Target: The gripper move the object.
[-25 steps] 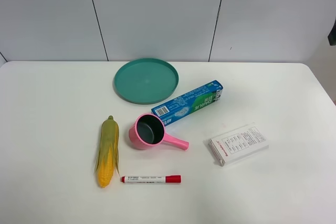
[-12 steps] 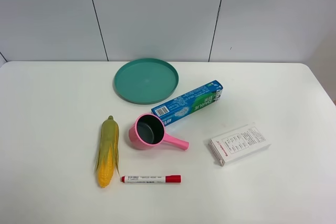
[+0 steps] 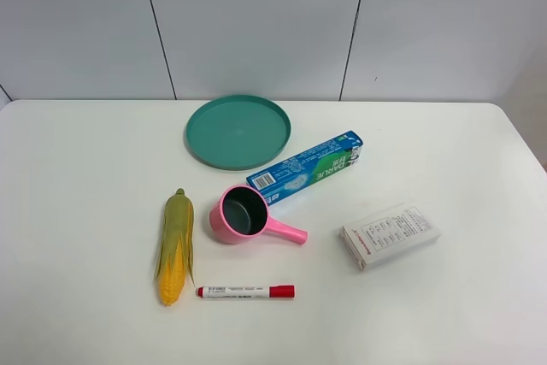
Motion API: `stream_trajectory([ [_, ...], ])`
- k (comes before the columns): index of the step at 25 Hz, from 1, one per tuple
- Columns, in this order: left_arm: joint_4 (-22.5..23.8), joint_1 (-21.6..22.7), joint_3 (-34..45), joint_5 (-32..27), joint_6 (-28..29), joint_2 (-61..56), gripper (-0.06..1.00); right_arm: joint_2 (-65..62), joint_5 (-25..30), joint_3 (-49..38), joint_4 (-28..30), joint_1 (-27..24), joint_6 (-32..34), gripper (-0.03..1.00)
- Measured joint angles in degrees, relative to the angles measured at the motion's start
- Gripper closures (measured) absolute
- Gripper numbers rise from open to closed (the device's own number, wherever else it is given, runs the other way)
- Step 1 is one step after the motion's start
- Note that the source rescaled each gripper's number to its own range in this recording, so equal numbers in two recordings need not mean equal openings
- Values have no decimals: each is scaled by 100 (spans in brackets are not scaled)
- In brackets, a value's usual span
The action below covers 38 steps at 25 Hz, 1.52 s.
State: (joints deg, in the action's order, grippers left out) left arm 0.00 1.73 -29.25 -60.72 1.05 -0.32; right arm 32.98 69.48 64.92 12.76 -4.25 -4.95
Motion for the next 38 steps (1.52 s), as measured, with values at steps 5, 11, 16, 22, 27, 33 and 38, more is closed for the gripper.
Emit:
stream_trajectory([
  [5, 0, 0, 0, 0, 0, 0, -6, -1238, -86, -1315, -366, 0, 5, -3],
  [11, 0, 0, 0, 0, 0, 0, -6, -2338, -371, -2266, -911, 0, 111, -3],
  [16, 0, 0, 0, 0, 0, 0, -6, -2916, -641, -2987, -1032, 0, 183, -3],
  [22, 0, 0, 0, 0, 0, 0, -6, -3262, -901, -3443, -1393, 0, 216, -3],
  [27, 0, 0, 0, 0, 0, 0, -6, -3308, -877, -3616, -1399, 0, 216, -3],
  [33, 0, 0, 0, 0, 0, 0, -6, -3308, -877, -3616, -1276, 0, 413, -3],
  [38, 0, 0, 0, 0, 0, 0, -6, -3308, -872, -3616, -1216, 0, 495, -3],
])
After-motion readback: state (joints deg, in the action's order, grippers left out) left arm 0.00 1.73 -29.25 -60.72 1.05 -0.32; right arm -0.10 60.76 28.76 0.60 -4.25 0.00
